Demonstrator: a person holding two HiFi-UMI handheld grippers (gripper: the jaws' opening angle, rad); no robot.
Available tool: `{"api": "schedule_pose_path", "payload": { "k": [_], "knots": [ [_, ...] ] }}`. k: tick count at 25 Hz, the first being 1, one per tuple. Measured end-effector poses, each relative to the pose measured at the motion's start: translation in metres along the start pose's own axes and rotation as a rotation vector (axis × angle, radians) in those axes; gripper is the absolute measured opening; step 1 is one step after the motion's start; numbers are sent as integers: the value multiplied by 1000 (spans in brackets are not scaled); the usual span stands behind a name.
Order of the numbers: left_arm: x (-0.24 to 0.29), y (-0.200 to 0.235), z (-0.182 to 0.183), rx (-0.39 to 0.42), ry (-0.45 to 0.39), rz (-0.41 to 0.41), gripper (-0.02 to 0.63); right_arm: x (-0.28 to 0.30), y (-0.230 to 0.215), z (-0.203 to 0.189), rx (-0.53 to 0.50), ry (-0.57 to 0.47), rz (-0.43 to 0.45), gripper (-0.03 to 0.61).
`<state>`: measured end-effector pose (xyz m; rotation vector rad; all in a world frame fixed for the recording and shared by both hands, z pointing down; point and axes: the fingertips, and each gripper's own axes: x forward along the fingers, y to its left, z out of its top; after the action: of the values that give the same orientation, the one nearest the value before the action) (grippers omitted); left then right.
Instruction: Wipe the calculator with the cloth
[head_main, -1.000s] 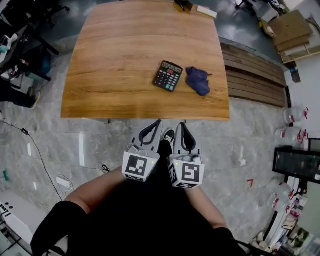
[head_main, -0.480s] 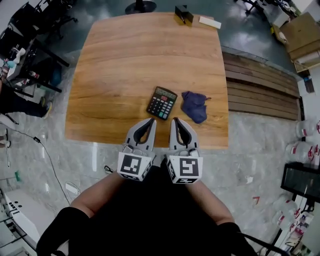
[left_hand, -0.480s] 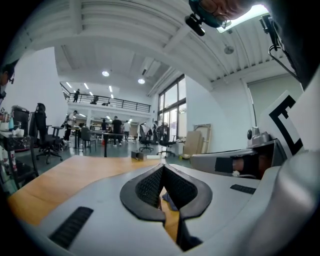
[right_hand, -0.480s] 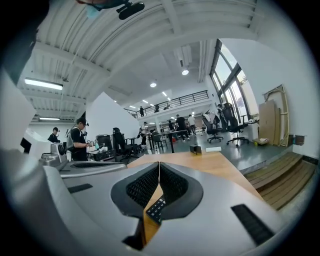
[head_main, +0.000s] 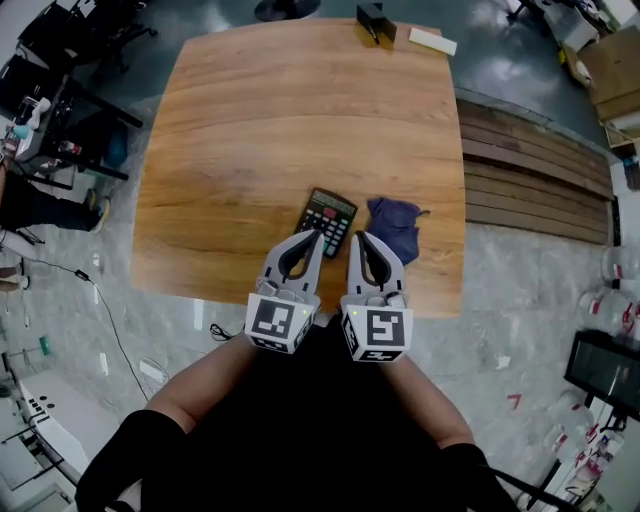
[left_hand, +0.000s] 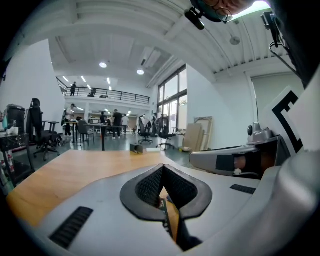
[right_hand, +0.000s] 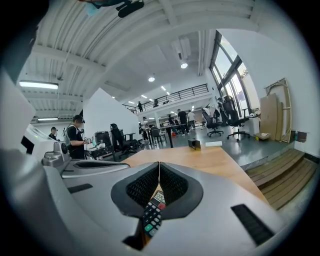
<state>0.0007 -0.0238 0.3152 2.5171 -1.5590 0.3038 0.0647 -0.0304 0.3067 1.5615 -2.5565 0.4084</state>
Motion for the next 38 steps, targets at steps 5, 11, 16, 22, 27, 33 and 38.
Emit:
{"api": "schedule_pose_path", "payload": {
  "k": [5, 11, 16, 22, 27, 33, 38],
  "knots": [
    [33, 26, -23, -32, 67, -54, 6, 37, -2, -21, -18, 83, -32, 15],
    [59, 41, -58, -33, 121, -136, 6, 77, -5, -68, -35, 193, -82, 15],
    [72, 53, -95, -43, 186, -167, 6, 98, 1, -105, -46, 275, -98, 15],
    [79, 68, -148, -72, 322, -213, 6, 104, -9, -158, -55, 404, -150, 15],
    [78, 76, -179, -71, 440, -247, 6, 102, -12, -191, -38, 479, -165, 15],
    [75, 82, -194, -119, 512, -269, 8, 101, -14, -210, -29, 526, -191, 15],
    [72, 81, -206, -155, 532, -319, 139, 100, -17, -217, 18, 512, -204, 15]
  ]
}}
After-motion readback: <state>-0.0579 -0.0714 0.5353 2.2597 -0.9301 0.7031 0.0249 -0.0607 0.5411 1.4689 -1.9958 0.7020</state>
